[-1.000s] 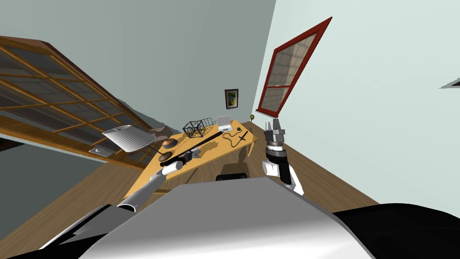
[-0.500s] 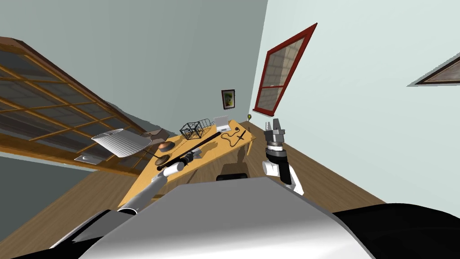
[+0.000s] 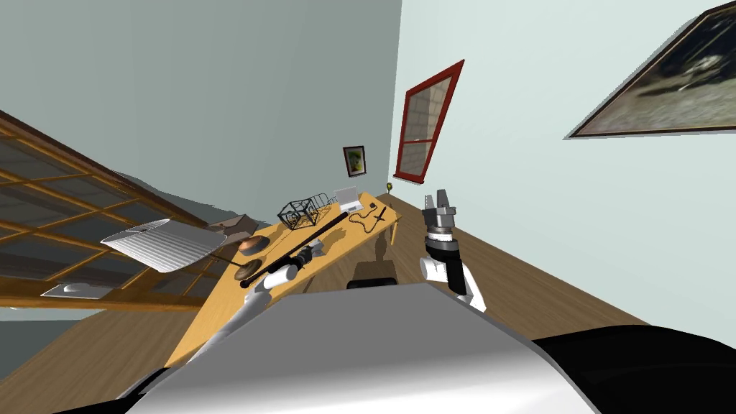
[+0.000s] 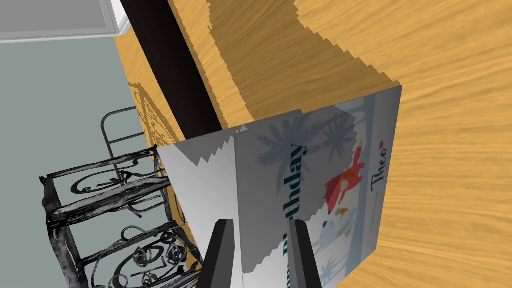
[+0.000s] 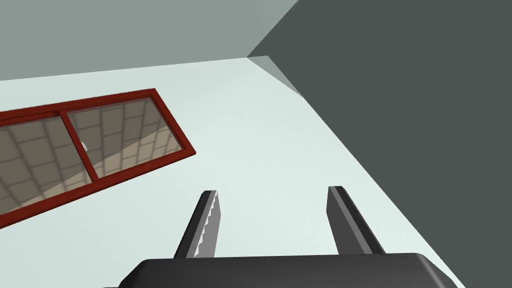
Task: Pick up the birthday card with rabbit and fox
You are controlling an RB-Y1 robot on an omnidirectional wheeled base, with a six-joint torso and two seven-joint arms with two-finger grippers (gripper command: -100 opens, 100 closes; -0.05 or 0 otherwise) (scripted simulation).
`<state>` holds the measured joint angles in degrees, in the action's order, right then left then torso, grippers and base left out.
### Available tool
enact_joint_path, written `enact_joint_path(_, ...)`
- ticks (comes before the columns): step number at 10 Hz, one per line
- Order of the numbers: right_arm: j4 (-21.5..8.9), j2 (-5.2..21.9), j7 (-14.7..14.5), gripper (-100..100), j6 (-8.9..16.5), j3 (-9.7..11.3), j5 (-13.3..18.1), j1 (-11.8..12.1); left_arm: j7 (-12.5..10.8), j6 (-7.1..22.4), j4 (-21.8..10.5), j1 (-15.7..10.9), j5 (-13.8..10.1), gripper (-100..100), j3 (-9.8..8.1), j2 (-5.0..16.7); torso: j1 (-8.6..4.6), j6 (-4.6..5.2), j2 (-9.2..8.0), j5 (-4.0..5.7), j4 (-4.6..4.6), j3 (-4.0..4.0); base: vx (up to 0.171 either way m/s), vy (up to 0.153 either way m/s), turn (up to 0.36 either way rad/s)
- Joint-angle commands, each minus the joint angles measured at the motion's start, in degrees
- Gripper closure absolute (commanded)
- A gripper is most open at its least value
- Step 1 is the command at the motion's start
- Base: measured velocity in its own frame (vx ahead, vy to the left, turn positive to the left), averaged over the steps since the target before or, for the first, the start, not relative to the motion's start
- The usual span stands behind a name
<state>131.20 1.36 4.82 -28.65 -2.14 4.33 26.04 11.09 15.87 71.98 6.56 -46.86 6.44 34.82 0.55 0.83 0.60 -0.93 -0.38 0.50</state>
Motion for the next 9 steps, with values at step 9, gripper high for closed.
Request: enact_joint_path(9, 0.00, 0.00, 0.00, 0, 0.00, -0.01, 0.00, 0.02, -7.53, 4.80, 9.37, 7.63, 14.98, 100, -9.85, -7.49, -0.01, 0.03, 0.23, -0.05, 0.01, 0.10, -0.028, 0.038, -0.125)
